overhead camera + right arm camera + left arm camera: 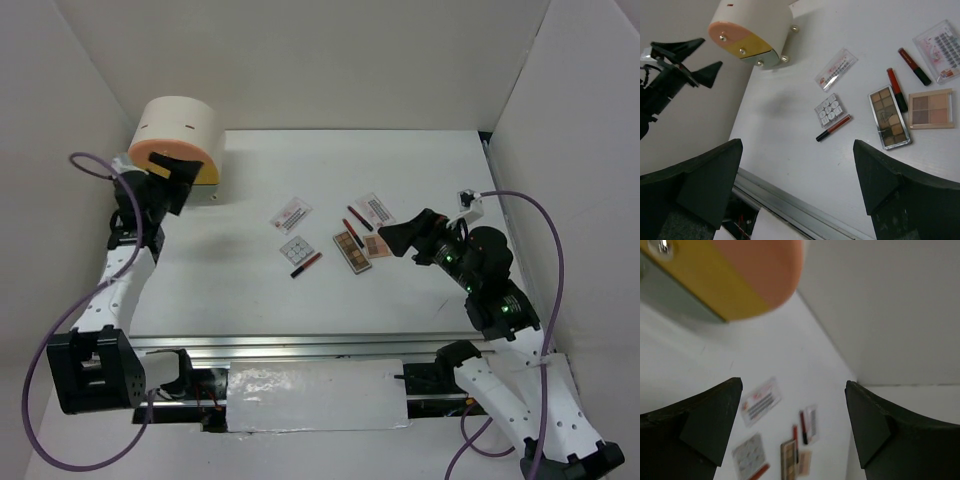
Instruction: Organize the makeup
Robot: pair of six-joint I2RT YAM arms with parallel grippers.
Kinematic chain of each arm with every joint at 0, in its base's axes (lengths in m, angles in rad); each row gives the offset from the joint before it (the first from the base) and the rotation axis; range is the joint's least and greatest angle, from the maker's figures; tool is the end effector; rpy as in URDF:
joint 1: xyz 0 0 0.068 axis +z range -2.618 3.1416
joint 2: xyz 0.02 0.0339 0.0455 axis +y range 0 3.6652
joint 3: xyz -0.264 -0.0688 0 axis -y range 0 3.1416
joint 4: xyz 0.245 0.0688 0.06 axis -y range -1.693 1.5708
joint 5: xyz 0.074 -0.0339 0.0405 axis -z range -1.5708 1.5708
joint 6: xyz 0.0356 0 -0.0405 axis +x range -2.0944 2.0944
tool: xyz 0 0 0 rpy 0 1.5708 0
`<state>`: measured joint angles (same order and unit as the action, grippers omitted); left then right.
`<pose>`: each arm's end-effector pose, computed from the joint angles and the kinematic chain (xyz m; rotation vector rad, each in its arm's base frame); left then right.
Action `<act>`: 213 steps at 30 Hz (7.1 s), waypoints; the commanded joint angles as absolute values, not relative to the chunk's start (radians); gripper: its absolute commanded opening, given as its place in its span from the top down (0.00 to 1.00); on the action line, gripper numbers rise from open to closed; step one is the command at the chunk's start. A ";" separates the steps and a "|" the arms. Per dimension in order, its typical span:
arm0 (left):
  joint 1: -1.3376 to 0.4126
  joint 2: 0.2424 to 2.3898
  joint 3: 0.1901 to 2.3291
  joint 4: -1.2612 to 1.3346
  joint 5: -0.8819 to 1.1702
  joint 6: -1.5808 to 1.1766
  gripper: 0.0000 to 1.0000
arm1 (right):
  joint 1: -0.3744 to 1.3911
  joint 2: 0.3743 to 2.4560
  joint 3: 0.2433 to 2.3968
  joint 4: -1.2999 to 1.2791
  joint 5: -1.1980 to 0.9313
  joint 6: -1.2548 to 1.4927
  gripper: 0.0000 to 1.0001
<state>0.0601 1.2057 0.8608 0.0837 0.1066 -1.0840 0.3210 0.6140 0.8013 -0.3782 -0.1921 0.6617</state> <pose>0.2820 0.0132 0.3055 -0.9670 1.6462 -0.8062 0.1314 0.0509 0.3495 0.1675 1.8359 0.8717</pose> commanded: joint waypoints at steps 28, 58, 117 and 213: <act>0.388 1.532 1.034 0.396 0.270 -1.201 0.37 | 0.324 0.733 0.772 -0.183 -0.222 0.653 0.00; 0.362 1.654 1.077 0.557 0.308 -1.236 0.70 | 0.324 0.807 0.769 -0.147 -0.239 0.657 0.00; 0.350 1.301 0.686 0.517 0.207 -1.167 0.67 | 0.324 0.792 0.738 -0.133 -0.259 0.664 0.00; -0.841 1.799 1.028 -0.115 -0.216 -0.436 0.74 | 0.321 0.643 0.779 -0.339 -0.133 0.581 0.00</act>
